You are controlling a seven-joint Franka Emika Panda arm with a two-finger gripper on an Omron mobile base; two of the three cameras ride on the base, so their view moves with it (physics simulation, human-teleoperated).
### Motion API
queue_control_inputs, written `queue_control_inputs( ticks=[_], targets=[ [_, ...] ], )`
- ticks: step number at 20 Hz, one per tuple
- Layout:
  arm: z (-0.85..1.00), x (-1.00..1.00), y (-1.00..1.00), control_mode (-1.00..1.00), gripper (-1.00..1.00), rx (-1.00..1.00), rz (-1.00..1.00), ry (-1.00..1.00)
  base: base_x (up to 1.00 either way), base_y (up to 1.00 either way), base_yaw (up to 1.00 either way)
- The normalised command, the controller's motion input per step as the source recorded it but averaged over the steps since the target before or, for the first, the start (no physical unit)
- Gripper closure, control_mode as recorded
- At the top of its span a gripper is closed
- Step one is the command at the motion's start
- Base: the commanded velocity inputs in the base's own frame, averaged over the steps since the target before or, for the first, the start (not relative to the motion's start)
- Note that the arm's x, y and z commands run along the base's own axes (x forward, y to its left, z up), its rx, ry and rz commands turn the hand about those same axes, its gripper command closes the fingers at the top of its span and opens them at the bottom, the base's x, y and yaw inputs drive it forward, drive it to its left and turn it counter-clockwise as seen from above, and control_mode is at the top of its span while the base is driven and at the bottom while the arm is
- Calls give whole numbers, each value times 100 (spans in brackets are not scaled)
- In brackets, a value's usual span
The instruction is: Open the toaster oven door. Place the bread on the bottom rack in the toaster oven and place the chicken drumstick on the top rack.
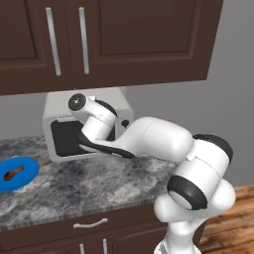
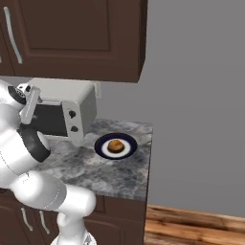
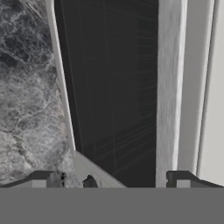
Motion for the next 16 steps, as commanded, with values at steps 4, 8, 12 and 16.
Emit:
queue_control_inputs(
  ticks=[4,8,12,16],
  targets=[
    [0,17,0,-100,-100,-2,0,0,0,0,0],
    [0,20,0,-100,-100,0,0,0,0,0,0],
    [-5,23,3,-100,-100,0,0,2,0,0,0],
    [-11,24,3,-100,-100,-1,0,2,0,0,0]
  ],
)
